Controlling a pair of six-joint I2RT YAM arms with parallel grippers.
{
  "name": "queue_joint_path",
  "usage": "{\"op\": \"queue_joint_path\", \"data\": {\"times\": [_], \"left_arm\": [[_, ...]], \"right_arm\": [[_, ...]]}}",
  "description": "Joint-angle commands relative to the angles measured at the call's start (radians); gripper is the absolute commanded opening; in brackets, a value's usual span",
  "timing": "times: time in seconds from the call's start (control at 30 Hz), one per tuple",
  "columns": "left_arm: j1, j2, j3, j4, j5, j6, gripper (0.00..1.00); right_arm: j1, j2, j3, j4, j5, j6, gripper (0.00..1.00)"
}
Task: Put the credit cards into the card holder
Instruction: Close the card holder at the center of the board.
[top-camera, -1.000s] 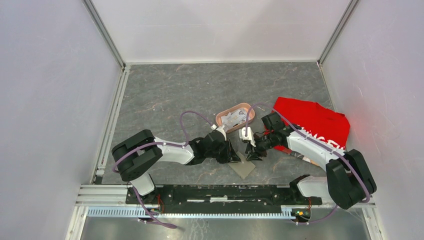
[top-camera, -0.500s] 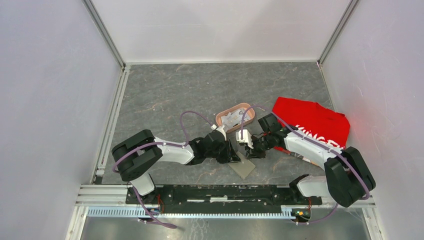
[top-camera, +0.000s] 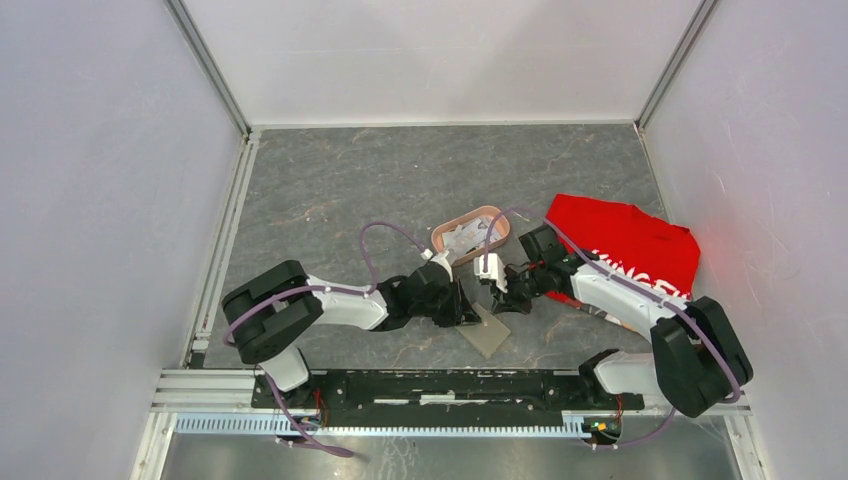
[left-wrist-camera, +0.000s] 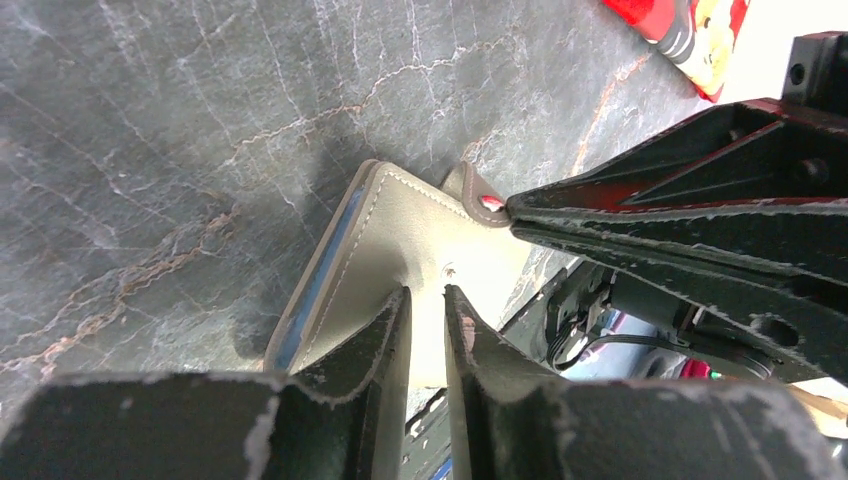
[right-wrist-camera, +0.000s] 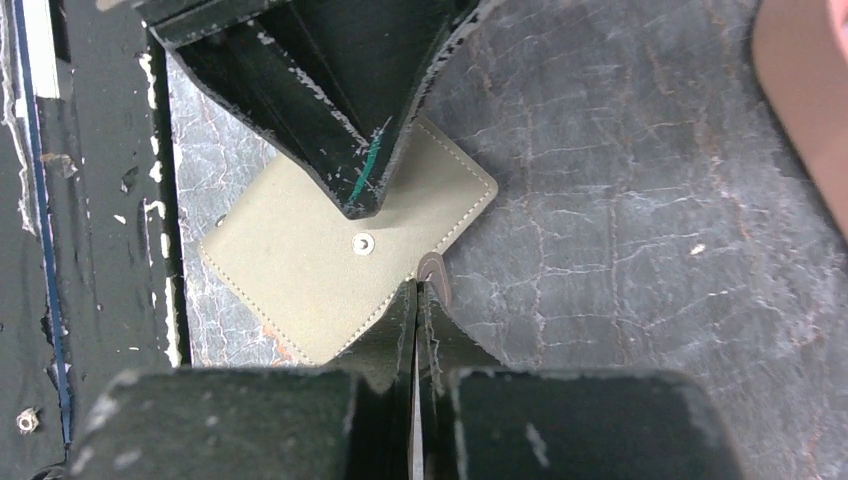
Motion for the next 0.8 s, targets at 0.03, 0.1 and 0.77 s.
{"op": "queue_joint_path", "data": {"times": [0.03,0.1,0.77], "left_arm": [[0.001,-0.05,-0.015,-0.069,-0.128,0.0,0.26],[0.001,-0.066,-0.011,-0.069,-0.136,0.006,0.27],[0.007,-0.048,0.017,0.012,-0.13,0.068,0.19]], "right_arm": [[-0.024,-0.062,0.003,0.098,0.005,0.074,0.0],[-0.043,-0.071,-0.004,0.123,0.024,0.097,0.0],[-0.047,-0.008,0.006,0.086,-0.083,0.06,0.0]]}}
